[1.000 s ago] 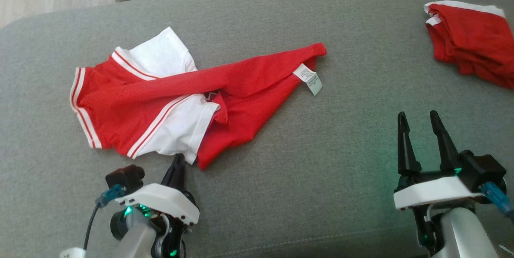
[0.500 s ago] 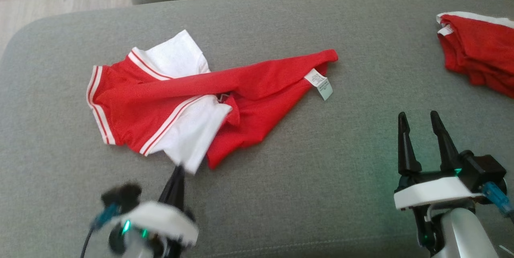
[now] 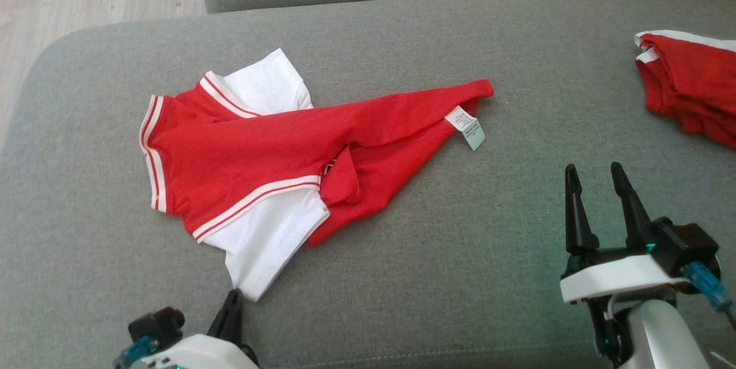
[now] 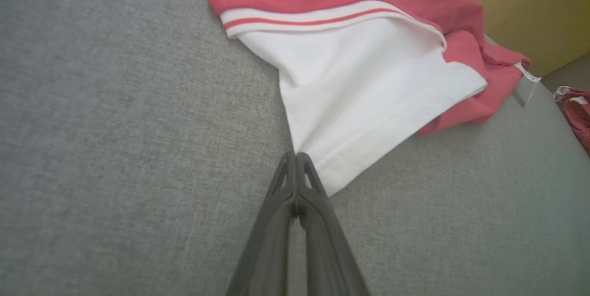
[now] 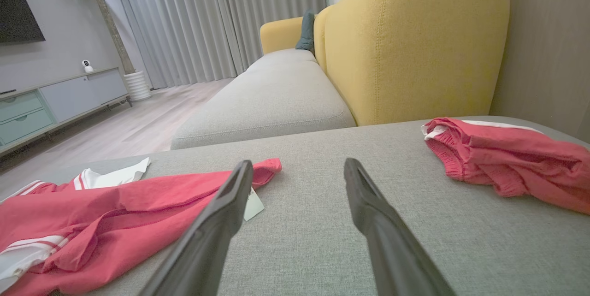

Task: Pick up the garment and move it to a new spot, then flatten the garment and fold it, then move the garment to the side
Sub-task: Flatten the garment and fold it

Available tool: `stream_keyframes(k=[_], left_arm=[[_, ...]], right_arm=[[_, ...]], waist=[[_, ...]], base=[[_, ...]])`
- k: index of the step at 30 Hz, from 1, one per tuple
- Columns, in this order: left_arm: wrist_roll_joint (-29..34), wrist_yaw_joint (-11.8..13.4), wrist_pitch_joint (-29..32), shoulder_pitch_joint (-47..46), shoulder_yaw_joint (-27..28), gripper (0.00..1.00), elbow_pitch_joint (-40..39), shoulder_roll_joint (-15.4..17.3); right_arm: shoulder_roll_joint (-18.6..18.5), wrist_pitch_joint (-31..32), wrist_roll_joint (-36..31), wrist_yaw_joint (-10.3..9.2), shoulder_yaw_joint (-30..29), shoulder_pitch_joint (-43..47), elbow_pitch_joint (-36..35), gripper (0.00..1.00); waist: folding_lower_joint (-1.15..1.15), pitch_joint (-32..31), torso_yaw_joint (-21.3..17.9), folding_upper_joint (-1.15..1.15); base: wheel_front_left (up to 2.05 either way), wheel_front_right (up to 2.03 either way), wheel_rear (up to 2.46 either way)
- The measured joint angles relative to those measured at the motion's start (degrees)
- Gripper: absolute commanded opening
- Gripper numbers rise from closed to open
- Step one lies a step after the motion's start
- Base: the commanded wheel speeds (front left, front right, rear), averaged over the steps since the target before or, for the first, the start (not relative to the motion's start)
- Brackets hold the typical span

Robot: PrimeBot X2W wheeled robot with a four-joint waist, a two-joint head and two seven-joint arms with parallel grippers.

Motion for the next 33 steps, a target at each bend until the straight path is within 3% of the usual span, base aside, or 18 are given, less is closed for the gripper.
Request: stream_keyframes(k=[3,12,25,33], left_arm=[[0.0,0.2,0.0,0.0,-0.1,0.98,0.7,-0.1],[0.7,0.2,-0.9,-0.1,-0.7,1.00,0.5,-0.2],[12.3,2.8,-3.1,-3.6,-1.0,1.00,-8.7,0.0],[18.5,2.9,-3.2,-2.8,2.5,1.00,-14.7,-1.7]], right_arm=[[0.0,0.0,0.0,0.00,0.1,0.0,0.0,1.00],[0.0,0.0,0.0,0.00,0.1,0.4,0.0,1.00],[0.0,0.0,-0.5,0.00,-0.5,1.0,-0.2,1.00],[0.0,0.0,-0.5,0.00,-0.2,1.0,-0.1,1.00]], waist=[[0.00,-0.3,-0.2,0.00],[0.00,-1.0,0.1,0.00],[0.00,-2.1,0.7,0.00],[0.00,-3.2,1.6,0.00]], base=[[0.00,0.00,0.00],[0.00,0.00,0.00],[0.00,0.00,0.00],[0.00,0.00,0.00]])
